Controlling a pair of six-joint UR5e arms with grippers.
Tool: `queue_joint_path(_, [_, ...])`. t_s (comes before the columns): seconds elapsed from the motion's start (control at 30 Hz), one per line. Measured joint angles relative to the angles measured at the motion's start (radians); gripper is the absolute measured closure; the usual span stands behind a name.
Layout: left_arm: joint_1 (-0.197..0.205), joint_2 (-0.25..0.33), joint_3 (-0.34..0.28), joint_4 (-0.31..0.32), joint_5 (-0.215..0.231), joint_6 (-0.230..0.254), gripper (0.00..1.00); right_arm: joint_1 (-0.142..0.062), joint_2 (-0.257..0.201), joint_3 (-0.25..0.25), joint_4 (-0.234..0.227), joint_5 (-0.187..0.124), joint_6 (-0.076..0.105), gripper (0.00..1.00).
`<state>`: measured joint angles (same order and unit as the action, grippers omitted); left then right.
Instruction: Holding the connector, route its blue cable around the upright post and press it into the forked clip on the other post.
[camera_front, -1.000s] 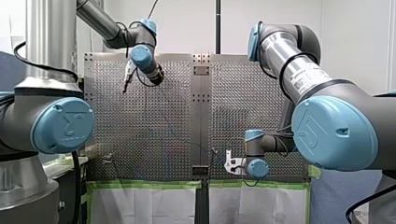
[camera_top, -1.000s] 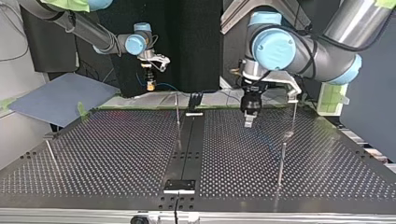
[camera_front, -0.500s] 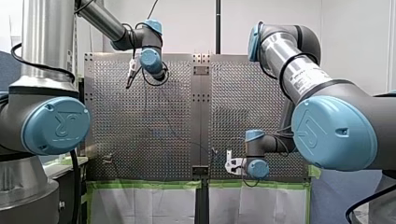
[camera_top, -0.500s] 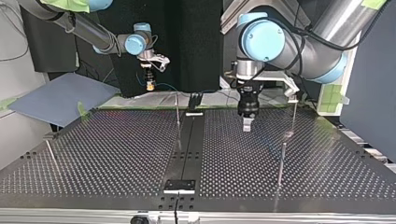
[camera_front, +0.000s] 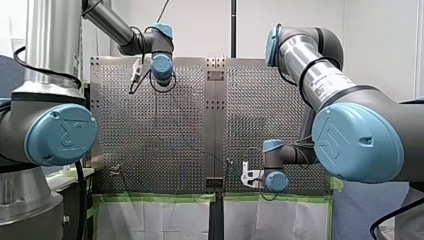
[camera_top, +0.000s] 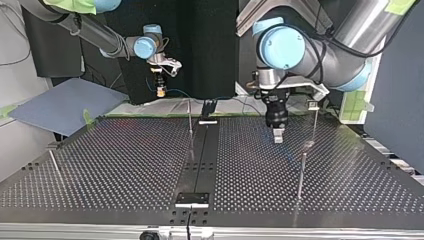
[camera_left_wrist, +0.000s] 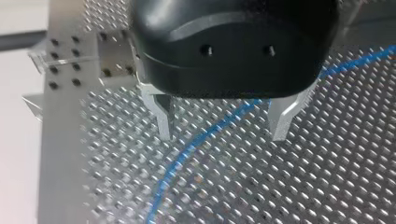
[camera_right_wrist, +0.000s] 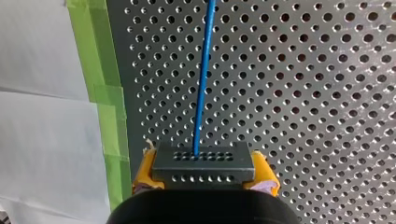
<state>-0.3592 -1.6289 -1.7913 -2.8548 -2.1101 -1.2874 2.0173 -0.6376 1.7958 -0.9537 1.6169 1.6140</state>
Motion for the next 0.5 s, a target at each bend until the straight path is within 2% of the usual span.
queue_joint_path(0.13, [0.002, -0.038, 0.000, 0.019, -0.038, 0.036, 0.00, 0.001, 0.002, 0.000, -0.001, 0.000, 0.000, 1.00])
queue_joint_path(0.23, [0.003, -0.058, 0.003, 0.044, -0.048, 0.053, 0.00, 0.002, 0.004, 0.000, -0.002, -0.001, 0.000, 1.00])
queue_joint_path(0.4, [0.003, -0.067, 0.007, 0.065, -0.054, 0.062, 0.00, 0.002, 0.005, 0.000, -0.002, -0.001, 0.000, 1.00])
queue_joint_path(0.5, [0.000, -0.067, 0.007, 0.066, -0.066, 0.051, 0.00, 0.001, 0.006, 0.000, -0.002, -0.001, 0.000, 1.00])
